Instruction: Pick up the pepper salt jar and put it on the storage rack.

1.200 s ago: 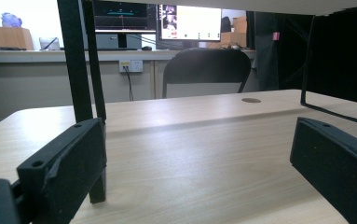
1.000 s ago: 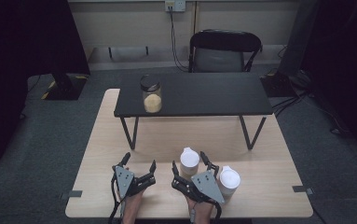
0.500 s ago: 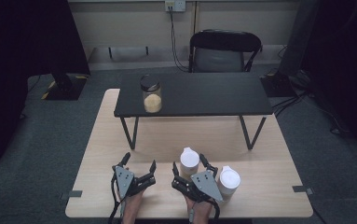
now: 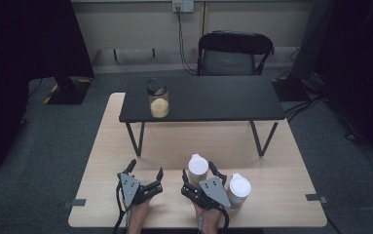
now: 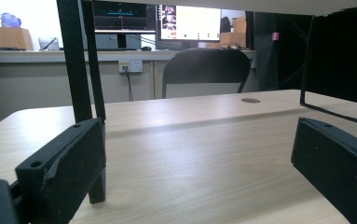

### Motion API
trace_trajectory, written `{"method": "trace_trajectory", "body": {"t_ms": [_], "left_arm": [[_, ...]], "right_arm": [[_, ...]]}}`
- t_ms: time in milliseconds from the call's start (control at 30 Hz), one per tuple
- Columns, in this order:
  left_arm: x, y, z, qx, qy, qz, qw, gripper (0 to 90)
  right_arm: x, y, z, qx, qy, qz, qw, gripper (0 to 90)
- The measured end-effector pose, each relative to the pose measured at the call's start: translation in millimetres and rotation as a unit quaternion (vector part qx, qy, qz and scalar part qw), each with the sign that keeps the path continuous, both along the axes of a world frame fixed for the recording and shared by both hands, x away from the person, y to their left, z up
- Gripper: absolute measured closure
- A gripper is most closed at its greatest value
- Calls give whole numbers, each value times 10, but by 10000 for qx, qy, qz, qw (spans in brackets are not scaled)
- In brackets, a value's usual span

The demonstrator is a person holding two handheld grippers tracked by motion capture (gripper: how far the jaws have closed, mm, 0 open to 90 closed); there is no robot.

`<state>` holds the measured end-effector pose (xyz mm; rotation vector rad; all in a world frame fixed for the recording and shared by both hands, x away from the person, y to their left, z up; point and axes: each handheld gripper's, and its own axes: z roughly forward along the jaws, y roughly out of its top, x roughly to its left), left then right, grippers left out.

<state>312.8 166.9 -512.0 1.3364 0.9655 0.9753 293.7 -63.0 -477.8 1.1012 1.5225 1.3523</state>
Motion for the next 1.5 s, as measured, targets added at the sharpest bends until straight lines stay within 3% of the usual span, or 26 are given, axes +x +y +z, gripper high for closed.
{"method": "trace_trajectory", "body": {"t_ms": [100, 400, 500, 733, 833, 1267, 1500], "left_arm": [[0, 0, 0, 0, -1, 0, 10000, 24], [-1, 1, 0, 1, -9, -6, 10000, 24], [-1, 1, 0, 3, -9, -5, 10000, 24], [-1, 1, 0, 3, -5, -3, 10000, 24], [-1, 1, 0, 4, -6, -3, 10000, 24], [-3, 1, 1, 5, 0, -4, 10000, 24], [-3, 1, 0, 3, 0, -9, 10000, 24]], "right_arm": [[7, -21, -19, 99, 64, -18, 9999, 146], [44, -15, -88, -51, 207, 2, 9998, 201], [74, -43, -119, 97, 376, 15, 9992, 207], [97, -43, -156, -8, 480, 52, 9988, 243], [81, -15, -150, -110, 400, 59, 9991, 295], [62, 36, -151, -246, 297, -24, 9993, 302], [71, 20, -138, -138, 374, 51, 9992, 303]]}}
